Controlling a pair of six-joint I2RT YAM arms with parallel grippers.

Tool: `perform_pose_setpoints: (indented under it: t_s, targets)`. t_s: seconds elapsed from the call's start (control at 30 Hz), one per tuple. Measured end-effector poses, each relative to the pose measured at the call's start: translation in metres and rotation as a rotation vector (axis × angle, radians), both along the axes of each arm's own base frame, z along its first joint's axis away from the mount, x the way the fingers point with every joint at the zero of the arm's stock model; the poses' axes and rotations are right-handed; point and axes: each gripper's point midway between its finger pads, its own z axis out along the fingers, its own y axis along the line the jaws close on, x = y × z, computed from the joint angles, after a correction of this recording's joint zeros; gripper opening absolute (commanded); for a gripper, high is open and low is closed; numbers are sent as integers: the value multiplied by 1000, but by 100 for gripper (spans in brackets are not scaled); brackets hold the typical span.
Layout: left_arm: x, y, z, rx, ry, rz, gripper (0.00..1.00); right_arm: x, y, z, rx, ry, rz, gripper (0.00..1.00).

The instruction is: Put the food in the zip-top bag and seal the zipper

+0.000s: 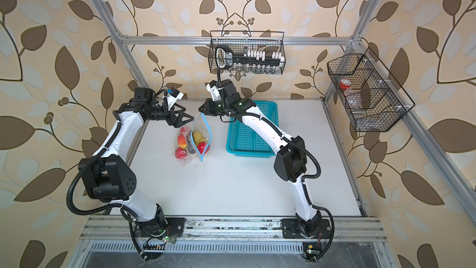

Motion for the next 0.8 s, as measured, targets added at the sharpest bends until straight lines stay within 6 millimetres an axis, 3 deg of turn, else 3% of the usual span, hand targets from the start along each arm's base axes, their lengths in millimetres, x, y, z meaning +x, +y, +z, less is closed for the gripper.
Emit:
perform_pose_setpoints:
  t_s: [0.5, 0.8]
  targets:
    - [-7, -16, 15, -31, -190, -199, 94, -6, 4, -2, -2, -15, 57, 0]
    - [-14, -24, 20, -73, -226, -299, 85, -14, 9, 6, 23, -35, 124, 0]
